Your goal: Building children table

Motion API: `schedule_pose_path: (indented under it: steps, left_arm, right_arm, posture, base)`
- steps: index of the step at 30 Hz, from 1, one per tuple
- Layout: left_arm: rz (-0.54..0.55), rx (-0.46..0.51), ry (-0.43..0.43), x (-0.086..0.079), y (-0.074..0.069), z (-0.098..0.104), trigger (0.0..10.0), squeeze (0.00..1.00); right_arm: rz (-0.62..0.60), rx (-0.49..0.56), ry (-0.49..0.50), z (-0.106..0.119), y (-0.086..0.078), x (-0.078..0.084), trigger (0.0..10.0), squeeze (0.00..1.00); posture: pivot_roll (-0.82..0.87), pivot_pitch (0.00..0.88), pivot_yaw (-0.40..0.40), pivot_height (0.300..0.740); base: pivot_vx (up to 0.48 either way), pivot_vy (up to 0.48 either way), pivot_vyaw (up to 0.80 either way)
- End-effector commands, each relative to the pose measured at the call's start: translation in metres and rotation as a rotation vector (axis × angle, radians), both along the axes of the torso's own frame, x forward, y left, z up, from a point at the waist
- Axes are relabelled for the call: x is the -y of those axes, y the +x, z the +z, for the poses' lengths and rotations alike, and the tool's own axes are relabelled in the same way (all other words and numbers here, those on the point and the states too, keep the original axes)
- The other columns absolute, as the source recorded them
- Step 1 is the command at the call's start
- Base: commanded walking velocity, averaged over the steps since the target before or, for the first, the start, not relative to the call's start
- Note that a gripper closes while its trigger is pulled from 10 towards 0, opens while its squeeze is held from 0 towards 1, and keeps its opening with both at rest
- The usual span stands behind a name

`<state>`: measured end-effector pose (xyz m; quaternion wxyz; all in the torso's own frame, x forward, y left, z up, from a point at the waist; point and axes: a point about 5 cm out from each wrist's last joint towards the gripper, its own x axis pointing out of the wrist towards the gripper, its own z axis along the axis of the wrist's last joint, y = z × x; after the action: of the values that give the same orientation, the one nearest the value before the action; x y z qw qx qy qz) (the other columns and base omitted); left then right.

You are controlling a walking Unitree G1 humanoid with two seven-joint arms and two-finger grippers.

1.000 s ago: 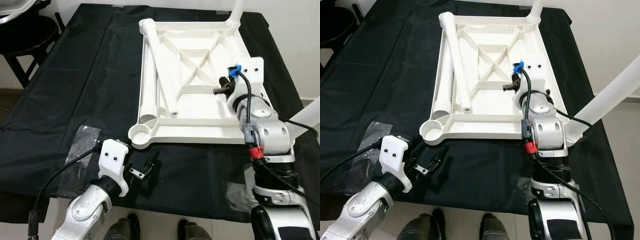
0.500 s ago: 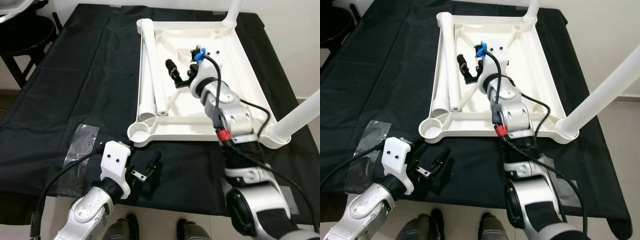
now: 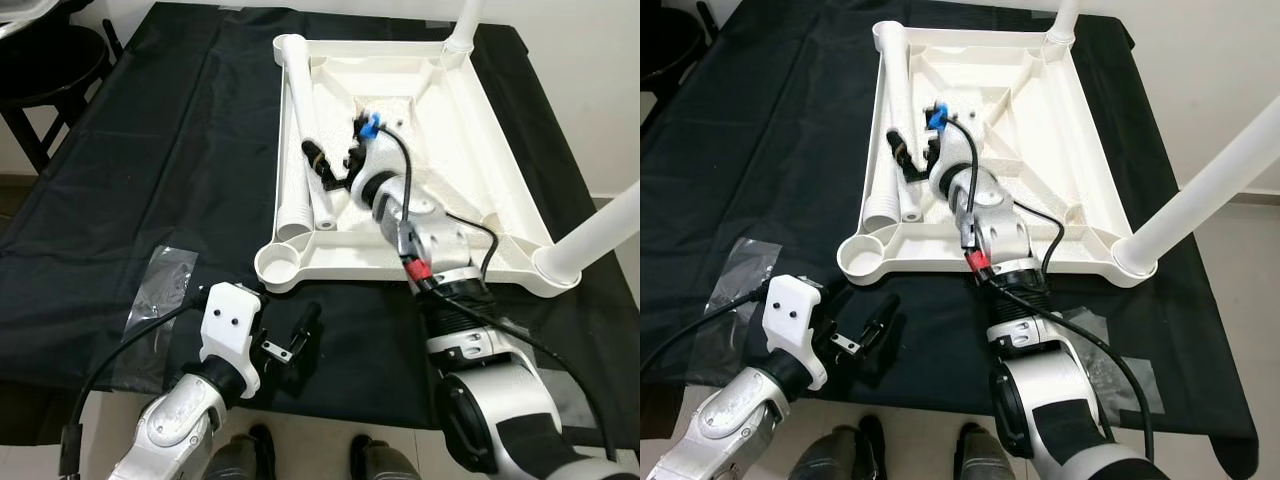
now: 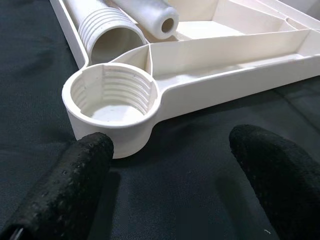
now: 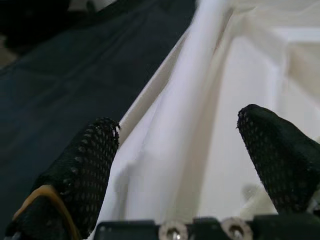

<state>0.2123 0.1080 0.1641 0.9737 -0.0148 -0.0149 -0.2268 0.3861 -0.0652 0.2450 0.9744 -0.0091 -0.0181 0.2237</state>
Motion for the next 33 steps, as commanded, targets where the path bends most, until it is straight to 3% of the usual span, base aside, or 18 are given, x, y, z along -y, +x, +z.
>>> schedule_pose_path:
  steps: [1,8,16,17,18,21,24,28,31,33]
  left_arm:
    - [-0.001,-0.012,0.002,0.002,-0.003,-0.001,10.0,0.00]
    - [0.004,-0.010,-0.006,0.004,-0.006,0.001,10.0,0.00]
    - [0.047,-0.010,-0.044,-0.001,-0.006,0.003,10.0,0.00]
    - [0.074,-0.015,-0.065,-0.005,-0.004,0.003,10.0,0.00]
    - [0.149,-0.001,-0.091,-0.018,0.002,0.005,10.0,0.00]
    - [0.178,0.008,-0.094,-0.024,0.004,0.006,10.0,0.00]
    - [0.222,0.030,-0.078,-0.044,0.017,0.009,10.0,0.00]
    - [0.219,0.069,-0.044,-0.053,0.029,0.016,10.0,0.00]
    - [0.210,0.085,-0.035,-0.053,0.033,0.019,10.0,0.00]
    - [0.174,0.129,-0.026,-0.048,0.045,0.029,10.0,0.00]
  right_arm:
    - [0.044,0.036,0.009,0.005,-0.002,-0.010,10.0,0.00]
    - [0.021,0.062,-0.009,0.014,0.008,-0.020,10.0,0.00]
    - [0.039,0.187,0.110,0.045,0.005,-0.019,10.0,0.00]
    - [0.057,0.212,0.142,0.049,0.001,-0.016,10.0,0.00]
    - [0.118,0.218,0.169,0.043,-0.020,-0.004,10.0,0.00]
    - [0.147,0.203,0.161,0.036,-0.031,0.000,10.0,0.00]
    - [0.196,0.178,0.159,0.015,-0.062,0.012,10.0,0.00]
    - [0.157,0.174,0.134,0.001,-0.075,0.021,10.0,0.00]
    - [0.143,0.172,0.137,-0.002,-0.077,0.023,10.0,0.00]
    - [0.122,0.169,0.137,-0.011,-0.080,0.023,10.0,0.00]
  posture:
    - [0.01,0.281,-0.065,0.740]
    - [0.02,0.294,-0.075,0.740]
    - [0.03,0.280,-0.090,0.740]
    - [0.04,0.275,-0.090,0.740]
    - [0.02,0.240,-0.082,0.740]
    - [0.02,0.240,-0.082,0.740]
    - [-0.01,0.198,-0.063,0.740]
    - [-0.03,0.141,-0.035,0.740]
    - [-0.03,0.123,-0.026,0.740]
    - [-0.03,0.079,-0.014,0.740]
  base:
    - [0.000,0.000,0.00]
    - [0.000,0.000,0.00]
    - [0.000,0.000,0.00]
    - [0.000,0.000,0.00]
    - [0.000,0.000,0.00]
    - [0.000,0.000,0.00]
    - [0.000,0.480,-0.80]
    - [0.000,0.480,-0.20]
    - [0.000,0.480,0.00]
    - [0.000,0.480,0.00]
